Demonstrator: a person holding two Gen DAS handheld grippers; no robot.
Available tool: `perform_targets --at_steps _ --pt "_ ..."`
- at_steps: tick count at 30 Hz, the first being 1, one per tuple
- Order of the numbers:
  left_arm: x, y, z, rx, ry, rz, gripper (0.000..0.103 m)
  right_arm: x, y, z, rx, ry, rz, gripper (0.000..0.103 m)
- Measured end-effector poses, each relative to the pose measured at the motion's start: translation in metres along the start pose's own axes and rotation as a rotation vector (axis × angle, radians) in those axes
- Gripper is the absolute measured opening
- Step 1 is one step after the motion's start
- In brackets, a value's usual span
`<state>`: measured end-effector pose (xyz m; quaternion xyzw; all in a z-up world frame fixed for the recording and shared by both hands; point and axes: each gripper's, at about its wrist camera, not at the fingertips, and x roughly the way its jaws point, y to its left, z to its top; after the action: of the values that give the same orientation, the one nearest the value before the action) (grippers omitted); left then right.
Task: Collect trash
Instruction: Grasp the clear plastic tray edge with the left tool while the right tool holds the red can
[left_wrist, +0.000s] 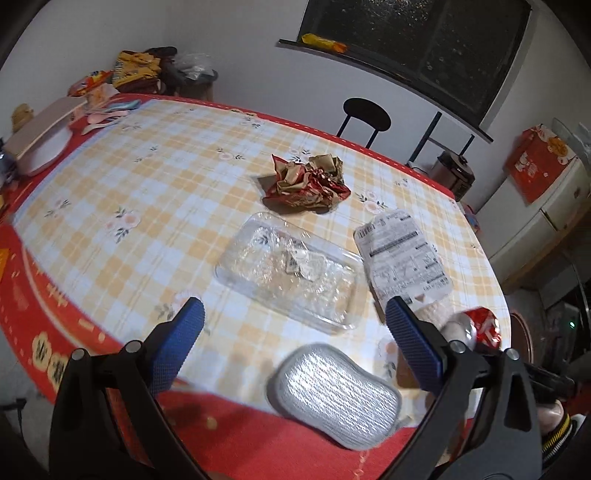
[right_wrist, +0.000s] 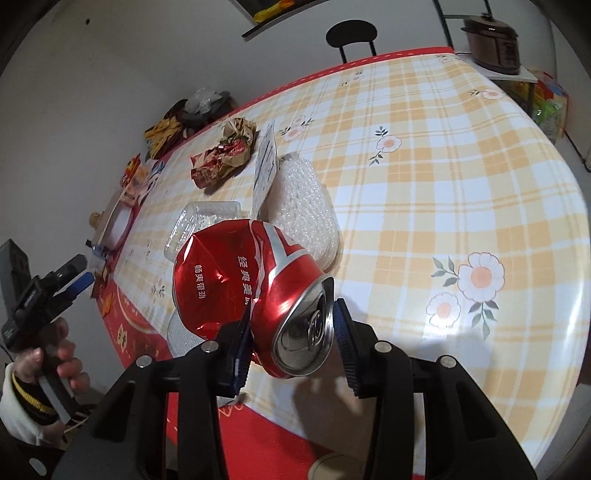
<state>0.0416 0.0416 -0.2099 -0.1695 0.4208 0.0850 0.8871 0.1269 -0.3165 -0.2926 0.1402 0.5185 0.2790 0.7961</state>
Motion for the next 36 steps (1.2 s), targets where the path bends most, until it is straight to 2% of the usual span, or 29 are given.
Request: perform_targets --at_steps 5,9,12,14,15,19,31,33,35,36 --pt "0.028 0.028 0.011 -0.018 0.054 -0.052 0.096 -0.013 0.015 -0.002 0.055 -0.074 -0.056 0.041" --pt "0.053 0.048 0.017 0.014 0.082 -0.085 0.095 -0.018 0.025 -0.008 0.101 -0.112 -0.087 0.041" --pt "0.074 0.062 0.015 0.01 0.128 -0.095 0.088 -0.019 0.032 -0.013 0.123 -0.128 -0.122 0.041" --pt "0.087 0.071 0.013 0.001 0.162 -0.112 0.073 -0.02 0.036 -0.018 0.142 -0.143 -0.139 0.041" --pt "0.095 0.075 0.013 0.001 0.183 -0.117 0.071 -0.021 0.038 -0.02 0.149 -0.149 -0.148 0.041" --pt "0.116 0.085 0.019 -0.002 0.199 -0.125 0.069 -0.027 0.046 -0.026 0.165 -0.168 -0.186 0.041" --pt "0.172 0.082 0.047 0.149 0.228 -0.114 0.056 -0.045 0.046 -0.052 0.243 -0.203 -0.276 0.041" --pt "0.178 0.079 0.048 0.173 0.231 -0.103 0.05 -0.046 0.045 -0.053 0.252 -0.205 -0.284 0.041" --pt "0.181 0.077 0.049 0.197 0.221 -0.077 0.035 -0.047 0.044 -0.055 0.263 -0.211 -0.292 0.041" --pt "0.182 0.076 0.05 0.201 0.222 -0.073 0.031 -0.047 0.045 -0.055 0.267 -0.213 -0.295 0.041"
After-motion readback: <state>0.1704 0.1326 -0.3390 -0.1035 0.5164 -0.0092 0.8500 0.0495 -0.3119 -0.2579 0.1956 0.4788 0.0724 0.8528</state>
